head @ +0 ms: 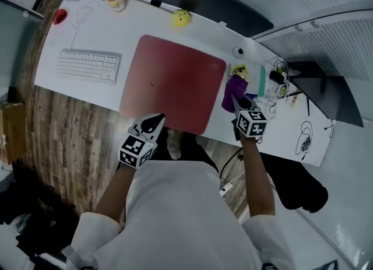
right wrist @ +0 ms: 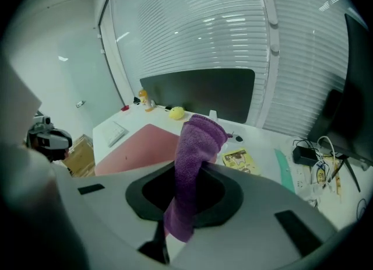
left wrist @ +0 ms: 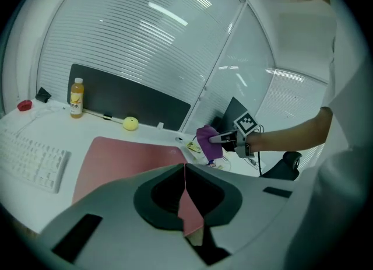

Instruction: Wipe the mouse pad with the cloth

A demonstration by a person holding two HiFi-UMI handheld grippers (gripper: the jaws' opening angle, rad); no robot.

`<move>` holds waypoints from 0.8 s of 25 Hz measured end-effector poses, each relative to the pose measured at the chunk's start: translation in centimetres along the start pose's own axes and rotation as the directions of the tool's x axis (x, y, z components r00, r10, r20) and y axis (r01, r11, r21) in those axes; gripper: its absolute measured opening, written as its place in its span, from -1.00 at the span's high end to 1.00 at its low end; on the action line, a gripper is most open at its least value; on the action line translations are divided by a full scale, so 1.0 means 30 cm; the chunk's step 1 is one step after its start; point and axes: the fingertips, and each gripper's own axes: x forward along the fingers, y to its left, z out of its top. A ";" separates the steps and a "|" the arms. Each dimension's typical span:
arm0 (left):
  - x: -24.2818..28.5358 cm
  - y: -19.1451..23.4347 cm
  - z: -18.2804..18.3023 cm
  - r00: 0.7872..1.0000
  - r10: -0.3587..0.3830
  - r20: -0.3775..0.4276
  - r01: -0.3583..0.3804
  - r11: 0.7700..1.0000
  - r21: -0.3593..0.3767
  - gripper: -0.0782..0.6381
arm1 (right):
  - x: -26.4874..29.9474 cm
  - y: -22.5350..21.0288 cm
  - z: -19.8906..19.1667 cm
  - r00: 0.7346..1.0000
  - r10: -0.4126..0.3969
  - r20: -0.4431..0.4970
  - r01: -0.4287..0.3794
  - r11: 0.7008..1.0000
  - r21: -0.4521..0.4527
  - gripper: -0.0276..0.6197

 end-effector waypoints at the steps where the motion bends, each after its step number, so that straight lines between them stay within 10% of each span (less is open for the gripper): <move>1: 0.013 0.008 0.000 1.000 -0.006 -0.003 0.006 1.000 0.003 0.73 | 0.016 -0.017 -0.004 1.000 -0.012 -0.008 0.012 1.000 0.008 0.68; 12: 0.060 0.084 -0.007 1.000 -0.020 -0.002 0.020 0.999 -0.042 0.73 | 0.208 -0.148 0.012 0.983 -0.124 -0.132 0.120 0.992 -0.035 0.68; 20: 0.001 0.171 -0.056 1.000 0.029 0.000 -0.029 0.995 -0.096 0.73 | 0.389 -0.212 0.019 0.923 -0.313 -0.223 0.296 0.949 -0.105 0.68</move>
